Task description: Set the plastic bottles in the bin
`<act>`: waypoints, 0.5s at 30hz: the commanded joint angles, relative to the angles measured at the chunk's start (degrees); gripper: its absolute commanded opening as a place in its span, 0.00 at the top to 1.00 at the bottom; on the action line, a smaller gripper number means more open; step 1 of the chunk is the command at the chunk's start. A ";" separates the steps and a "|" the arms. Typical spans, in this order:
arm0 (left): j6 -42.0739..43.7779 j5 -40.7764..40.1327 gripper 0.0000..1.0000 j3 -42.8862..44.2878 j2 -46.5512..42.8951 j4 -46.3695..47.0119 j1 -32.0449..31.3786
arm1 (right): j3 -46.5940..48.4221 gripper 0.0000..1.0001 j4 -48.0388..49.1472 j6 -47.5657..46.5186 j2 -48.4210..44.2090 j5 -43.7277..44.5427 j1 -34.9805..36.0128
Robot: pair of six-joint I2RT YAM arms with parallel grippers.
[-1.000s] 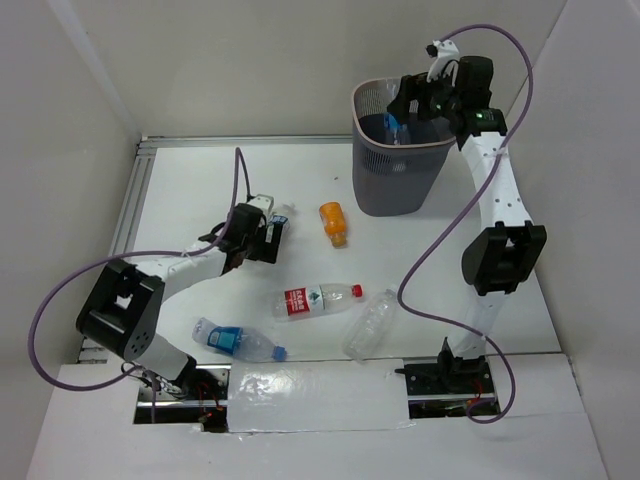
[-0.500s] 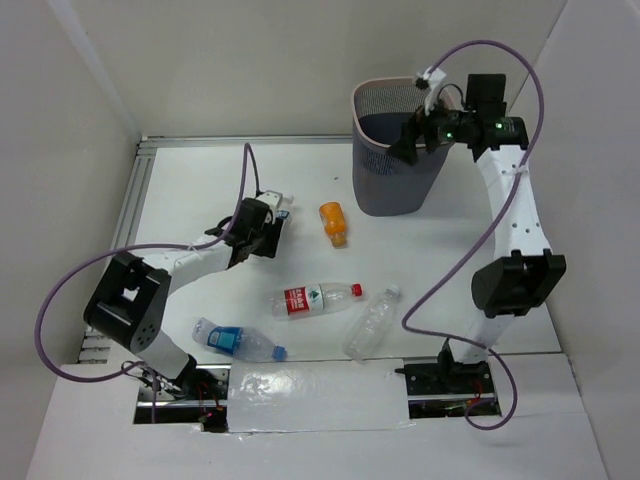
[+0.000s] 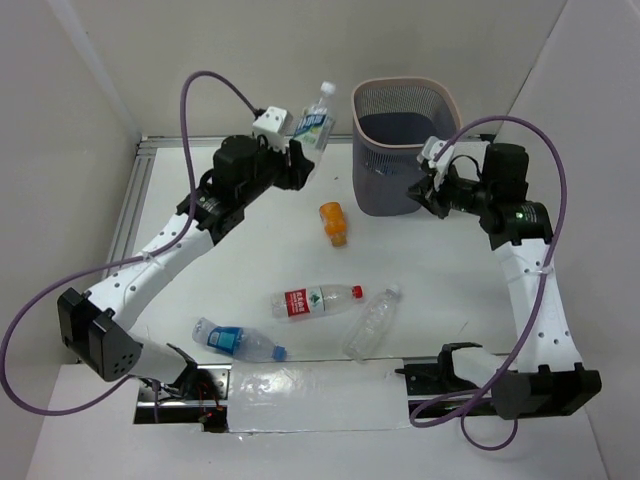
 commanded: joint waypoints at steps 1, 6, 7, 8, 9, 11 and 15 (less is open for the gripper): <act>-3.55 6.02 0.85 9.38 3.75 5.51 -2.92 | -5.38 0.84 -4.41 -7.49 0.53 -2.07 -0.03; -8.21 10.60 0.85 23.00 12.28 10.87 -5.29 | -13.46 0.83 -7.33 -11.36 -2.19 0.04 -0.03; -9.00 10.60 0.85 25.02 14.04 12.19 -5.99 | -14.52 0.79 -8.02 -11.37 -2.20 0.56 -0.03; -10.48 11.12 0.85 28.26 15.71 13.16 -6.00 | -15.58 0.78 -8.73 -11.98 -3.15 0.57 -0.03; -11.28 11.13 0.84 29.60 18.69 14.21 -6.78 | -17.50 0.77 -8.73 -12.51 -4.21 1.26 -0.03; -12.86 8.69 0.84 31.10 21.08 19.20 -7.49 | -19.45 0.75 -8.73 -12.51 -5.17 1.88 0.50; -12.87 2.28 0.73 34.60 27.05 25.64 -9.68 | -25.06 0.46 -10.23 -15.14 -7.20 2.49 1.64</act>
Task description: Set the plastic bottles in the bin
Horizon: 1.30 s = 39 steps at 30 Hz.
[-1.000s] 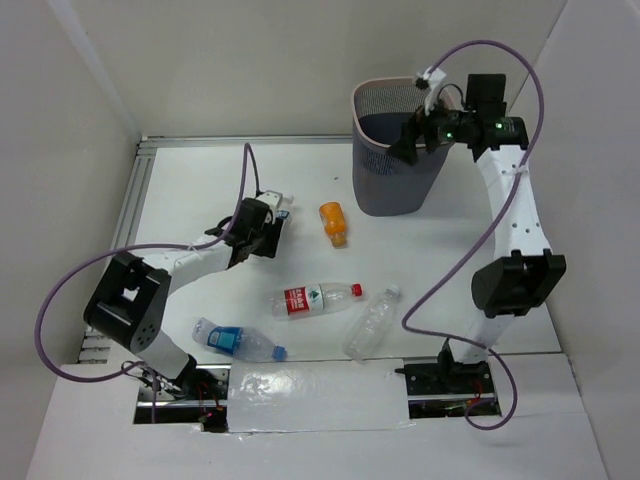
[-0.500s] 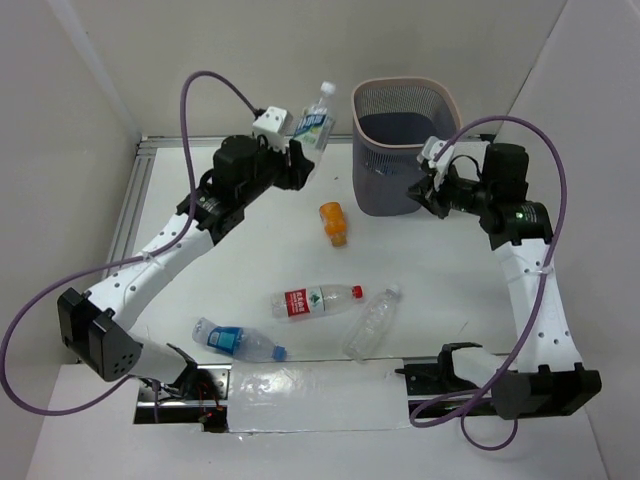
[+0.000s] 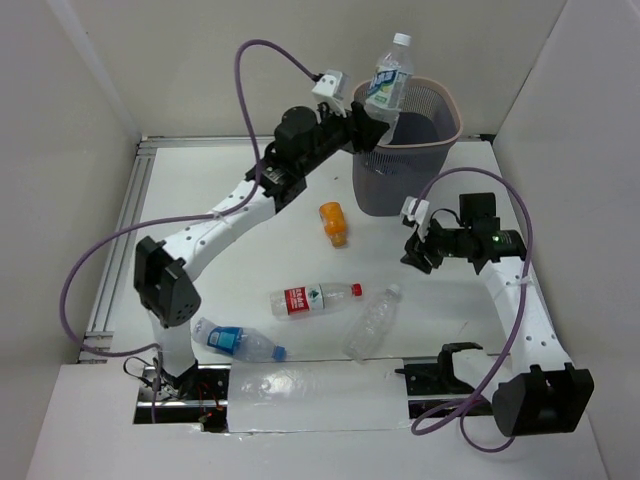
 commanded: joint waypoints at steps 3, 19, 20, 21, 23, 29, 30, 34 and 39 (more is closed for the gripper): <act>-0.55 -11.67 0.63 12.04 9.47 6.84 -3.00 | -5.50 0.26 -2.51 -6.16 -2.90 1.27 1.93; 9.65 -23.04 0.00 19.39 10.03 -3.36 -6.17 | -20.00 0.00 -3.83 -38.83 -12.04 -3.64 2.46; 10.53 -23.65 0.00 18.16 5.23 -5.90 -6.18 | -20.54 0.00 -4.61 -41.38 -12.04 -4.42 2.46; 11.14 -24.35 0.00 16.06 2.31 -8.28 -6.18 | -20.54 0.00 -5.23 -43.93 -11.43 -4.95 3.07; 11.15 -26.99 0.00 5.71 -4.28 -14.26 -6.18 | -20.54 0.00 -6.55 -50.53 -7.93 -4.96 4.82; 5.19 -27.62 0.00 -29.02 -31.45 -26.29 -6.18 | -18.78 0.00 -5.07 -55.38 0.79 -5.49 11.06; 3.17 -27.61 0.00 -31.40 -33.65 -32.76 -6.70 | -18.78 0.00 -3.23 -55.38 1.92 -3.83 12.20; -13.59 -30.68 0.00 -39.32 -41.65 -51.24 -7.31 | -18.78 0.00 -1.02 -55.38 5.70 0.48 18.36; -39.41 -29.56 0.00 -45.91 -48.51 -63.84 -8.90 | -20.45 0.06 1.96 -55.38 10.97 4.61 25.65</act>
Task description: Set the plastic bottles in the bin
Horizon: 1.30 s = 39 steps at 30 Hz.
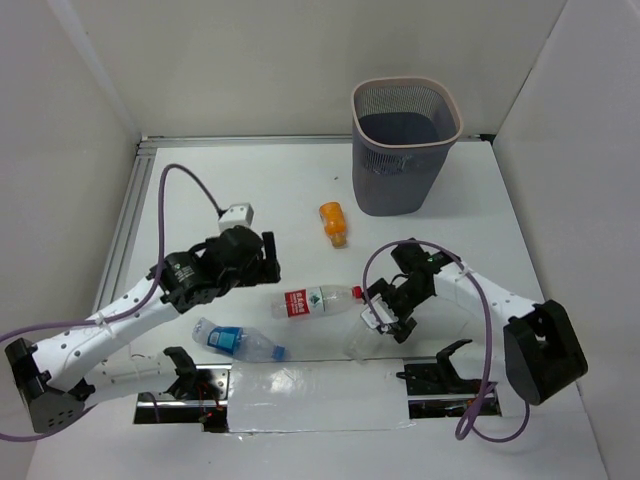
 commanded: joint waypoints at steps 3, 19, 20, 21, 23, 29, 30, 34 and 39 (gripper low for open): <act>-27.59 2.93 0.00 -4.23 -5.86 -13.32 -2.37 | -0.59 0.20 3.28 -1.92 5.18 4.91 3.57; -67.25 8.58 0.00 -2.20 4.32 -31.34 -17.75 | 31.72 0.65 -21.58 8.07 2.63 -12.12 -4.25; -68.24 8.58 0.00 -2.73 5.46 -31.35 -19.23 | 38.19 0.65 -21.59 9.76 4.03 -15.35 -4.25; -69.64 8.58 0.00 -2.74 5.99 -31.35 -19.77 | 41.22 0.65 -22.11 11.86 4.92 -16.95 -4.25; -72.10 9.10 0.00 -3.96 7.04 -32.05 -20.56 | 46.58 0.65 -19.23 21.13 6.41 -19.77 -3.56; -71.33 6.21 0.00 -6.69 9.25 -29.68 -22.59 | 54.26 0.65 17.71 62.75 6.86 -23.58 -3.02; -70.45 6.20 0.00 -6.69 9.25 -28.90 -22.59 | 53.73 0.65 23.87 67.12 6.16 -18.34 -3.02; -69.83 5.59 0.00 -9.50 10.30 -28.19 -23.20 | 58.90 0.64 36.15 73.05 11.31 -5.93 -4.33; -68.25 6.20 0.00 -12.84 13.72 -25.73 -23.20 | 63.21 0.64 43.79 75.60 17.57 -1.42 -12.42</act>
